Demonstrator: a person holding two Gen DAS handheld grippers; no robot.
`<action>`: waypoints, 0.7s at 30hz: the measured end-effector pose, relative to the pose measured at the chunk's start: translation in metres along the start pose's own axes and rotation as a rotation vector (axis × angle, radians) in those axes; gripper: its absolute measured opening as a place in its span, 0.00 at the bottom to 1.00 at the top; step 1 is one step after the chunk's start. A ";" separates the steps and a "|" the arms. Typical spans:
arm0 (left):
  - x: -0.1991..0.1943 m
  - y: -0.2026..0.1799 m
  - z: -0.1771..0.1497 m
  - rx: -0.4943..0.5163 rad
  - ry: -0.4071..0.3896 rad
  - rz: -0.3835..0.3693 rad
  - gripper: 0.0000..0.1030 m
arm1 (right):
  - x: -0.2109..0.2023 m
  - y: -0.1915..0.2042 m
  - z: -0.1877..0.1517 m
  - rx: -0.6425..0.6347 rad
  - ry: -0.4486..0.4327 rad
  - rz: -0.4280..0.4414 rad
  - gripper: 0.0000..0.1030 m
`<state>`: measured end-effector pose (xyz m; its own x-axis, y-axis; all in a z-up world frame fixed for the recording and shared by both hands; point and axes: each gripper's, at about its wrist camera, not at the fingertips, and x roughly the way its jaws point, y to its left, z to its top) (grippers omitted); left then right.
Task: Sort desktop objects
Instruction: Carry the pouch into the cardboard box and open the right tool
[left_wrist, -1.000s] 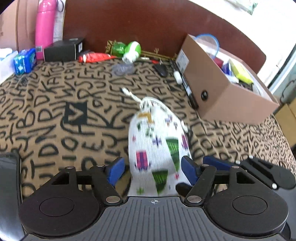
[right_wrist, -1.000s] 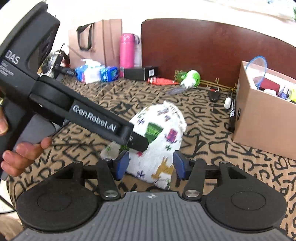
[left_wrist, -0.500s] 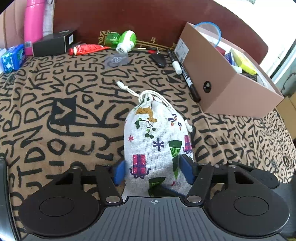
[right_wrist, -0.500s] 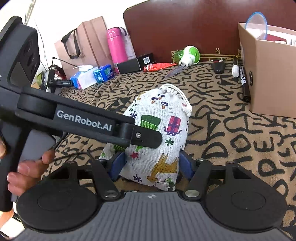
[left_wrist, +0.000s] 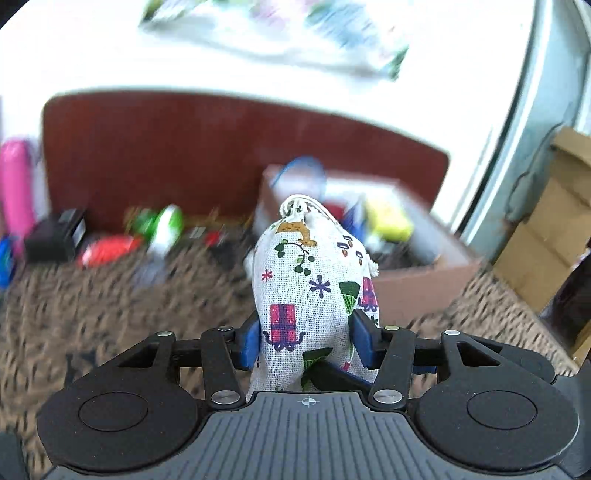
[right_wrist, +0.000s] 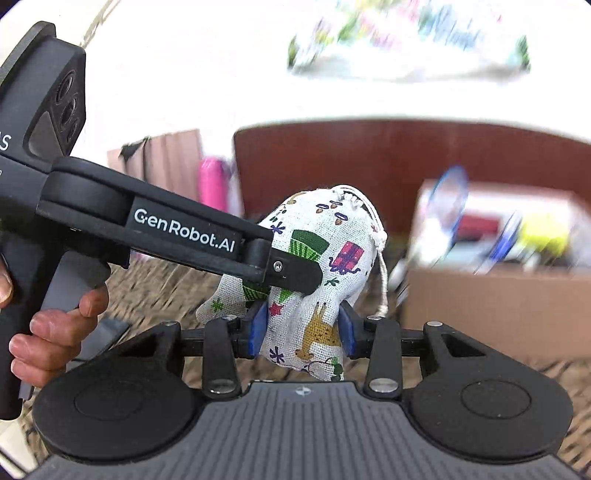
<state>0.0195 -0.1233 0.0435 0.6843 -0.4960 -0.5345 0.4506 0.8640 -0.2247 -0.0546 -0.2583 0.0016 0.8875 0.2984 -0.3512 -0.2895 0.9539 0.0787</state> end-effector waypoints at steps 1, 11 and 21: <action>0.004 -0.008 0.009 0.016 -0.025 -0.014 0.51 | -0.002 -0.006 0.006 -0.008 -0.020 -0.018 0.44; 0.074 -0.045 0.075 0.036 -0.123 -0.109 0.50 | 0.022 -0.082 0.055 -0.095 -0.090 -0.179 0.44; 0.150 -0.009 0.065 0.003 0.004 0.004 0.79 | 0.098 -0.114 0.025 -0.137 0.063 -0.246 0.50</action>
<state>0.1555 -0.2117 0.0183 0.6835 -0.4924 -0.5389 0.4498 0.8655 -0.2203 0.0744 -0.3374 -0.0188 0.9141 0.0522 -0.4022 -0.1181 0.9830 -0.1409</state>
